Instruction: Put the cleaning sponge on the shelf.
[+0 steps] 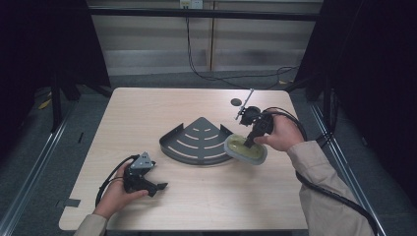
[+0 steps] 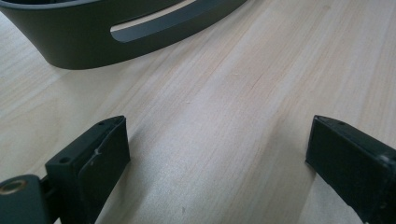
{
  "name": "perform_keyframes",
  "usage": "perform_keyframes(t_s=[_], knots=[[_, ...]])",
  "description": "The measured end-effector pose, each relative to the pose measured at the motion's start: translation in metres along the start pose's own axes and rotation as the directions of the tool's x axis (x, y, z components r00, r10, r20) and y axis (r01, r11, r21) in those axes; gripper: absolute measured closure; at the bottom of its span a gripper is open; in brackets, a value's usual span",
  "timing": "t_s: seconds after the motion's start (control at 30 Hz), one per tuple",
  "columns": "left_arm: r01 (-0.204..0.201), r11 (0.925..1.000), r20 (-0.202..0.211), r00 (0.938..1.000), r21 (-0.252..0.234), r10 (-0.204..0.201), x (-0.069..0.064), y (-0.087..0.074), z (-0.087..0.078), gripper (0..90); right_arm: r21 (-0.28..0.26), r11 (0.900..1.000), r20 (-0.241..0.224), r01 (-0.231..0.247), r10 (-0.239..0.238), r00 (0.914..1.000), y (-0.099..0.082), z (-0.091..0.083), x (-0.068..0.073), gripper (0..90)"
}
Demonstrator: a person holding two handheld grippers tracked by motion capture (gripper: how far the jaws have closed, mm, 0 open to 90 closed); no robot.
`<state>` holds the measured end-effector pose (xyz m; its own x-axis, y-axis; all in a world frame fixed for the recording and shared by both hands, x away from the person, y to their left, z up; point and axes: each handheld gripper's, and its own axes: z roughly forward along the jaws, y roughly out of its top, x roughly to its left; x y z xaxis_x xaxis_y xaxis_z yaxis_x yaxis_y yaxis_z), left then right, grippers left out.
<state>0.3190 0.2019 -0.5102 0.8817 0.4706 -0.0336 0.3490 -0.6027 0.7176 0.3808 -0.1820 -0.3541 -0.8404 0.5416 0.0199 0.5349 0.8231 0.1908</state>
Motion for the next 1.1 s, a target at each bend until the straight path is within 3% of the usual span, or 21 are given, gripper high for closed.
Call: perform_keyframes(t_s=[0.67, 0.93, 1.1], knots=[[0.0, 1.0, 0.0, 1.0, 0.0, 0.0, 0.0, 0.0, 0.0, 5.6, -0.021, 0.9987, 0.013, -0.046, 0.046, 0.9988, 0.024, -0.002, -0.007, 71.5], [0.0, 1.0, 0.0, 1.0, 0.0, 0.0, 0.0, 0.0, 0.0, 5.6, -0.033, 0.9942, 0.017, -0.102, 0.103, 0.9946, 0.028, -0.001, -0.016, 71.5], [0.0, 1.0, 0.0, 1.0, 0.0, 0.0, 0.0, 0.0, 0.0, 5.5, -0.037, 0.9929, 0.031, -0.113, 0.114, 0.993, 0.03, -0.002, -0.019, 71.4]])
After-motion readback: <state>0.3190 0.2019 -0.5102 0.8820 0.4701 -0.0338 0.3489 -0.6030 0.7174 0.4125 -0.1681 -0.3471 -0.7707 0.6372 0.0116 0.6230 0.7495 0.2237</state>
